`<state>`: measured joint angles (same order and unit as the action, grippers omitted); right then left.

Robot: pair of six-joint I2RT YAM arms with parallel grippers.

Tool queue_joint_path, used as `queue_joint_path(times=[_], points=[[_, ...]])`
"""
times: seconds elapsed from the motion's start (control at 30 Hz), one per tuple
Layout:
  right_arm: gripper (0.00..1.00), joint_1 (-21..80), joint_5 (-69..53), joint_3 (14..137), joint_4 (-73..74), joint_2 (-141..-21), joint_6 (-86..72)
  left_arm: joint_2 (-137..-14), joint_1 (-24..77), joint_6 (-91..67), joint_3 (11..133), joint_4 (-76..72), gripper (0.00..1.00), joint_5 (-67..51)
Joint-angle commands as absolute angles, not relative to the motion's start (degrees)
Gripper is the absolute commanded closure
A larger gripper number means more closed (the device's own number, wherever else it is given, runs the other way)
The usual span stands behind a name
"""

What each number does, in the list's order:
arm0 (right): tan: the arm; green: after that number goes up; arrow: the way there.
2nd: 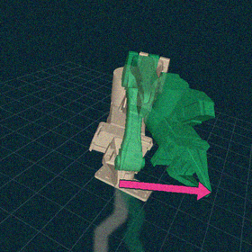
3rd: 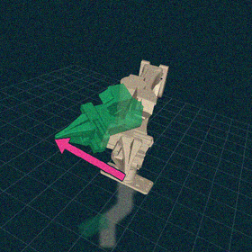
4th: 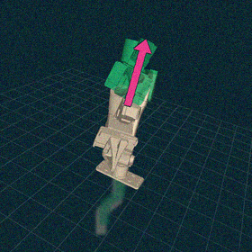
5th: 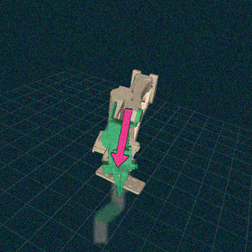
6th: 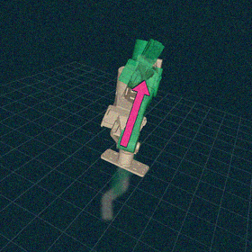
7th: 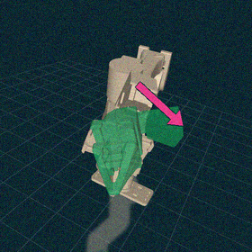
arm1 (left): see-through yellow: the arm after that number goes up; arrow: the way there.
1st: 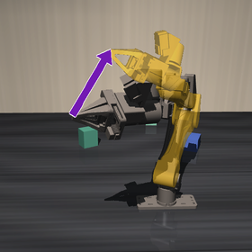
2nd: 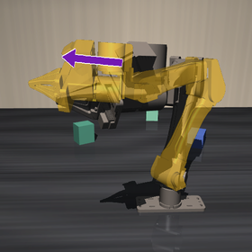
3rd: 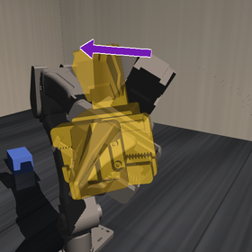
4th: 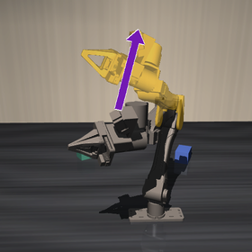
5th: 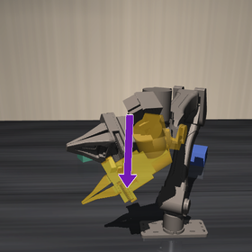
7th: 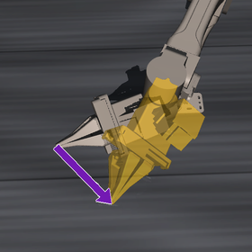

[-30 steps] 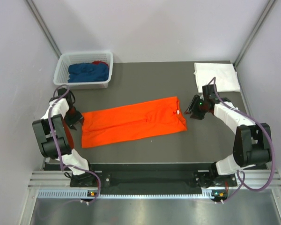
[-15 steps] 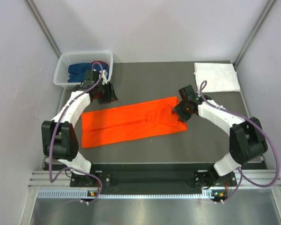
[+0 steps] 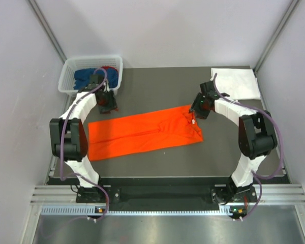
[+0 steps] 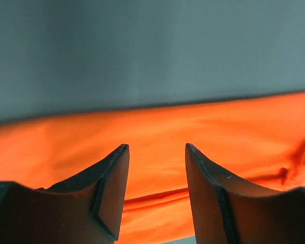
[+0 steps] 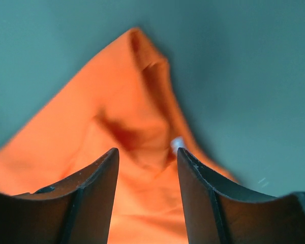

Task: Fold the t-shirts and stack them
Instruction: Fold the tshirt

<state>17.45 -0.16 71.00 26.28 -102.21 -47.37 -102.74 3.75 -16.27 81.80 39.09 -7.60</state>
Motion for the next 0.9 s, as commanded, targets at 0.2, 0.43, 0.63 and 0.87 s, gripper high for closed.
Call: queue_joint_path(times=[0.2,0.43,0.63,0.87], points=[[0.51,11.34,-10.8,75.76,19.26,-107.57,-20.93,-88.08,-9.75,-24.94,65.57,39.37,0.46,6.49],[0.54,9.06,-21.35,79.36,16.79,-115.13,-14.51,-78.85,-16.78,-30.06,58.1,36.3,0.45,-1.67],[0.59,8.61,-23.02,80.86,15.65,-117.33,-12.04,-74.54,-17.4,-31.55,56.69,35.16,0.45,-2.81],[0.96,8.53,-23.99,83.4,12.92,-119.35,-10.03,-73.91,-17.49,-31.73,55.55,34.72,0.45,-2.72]])
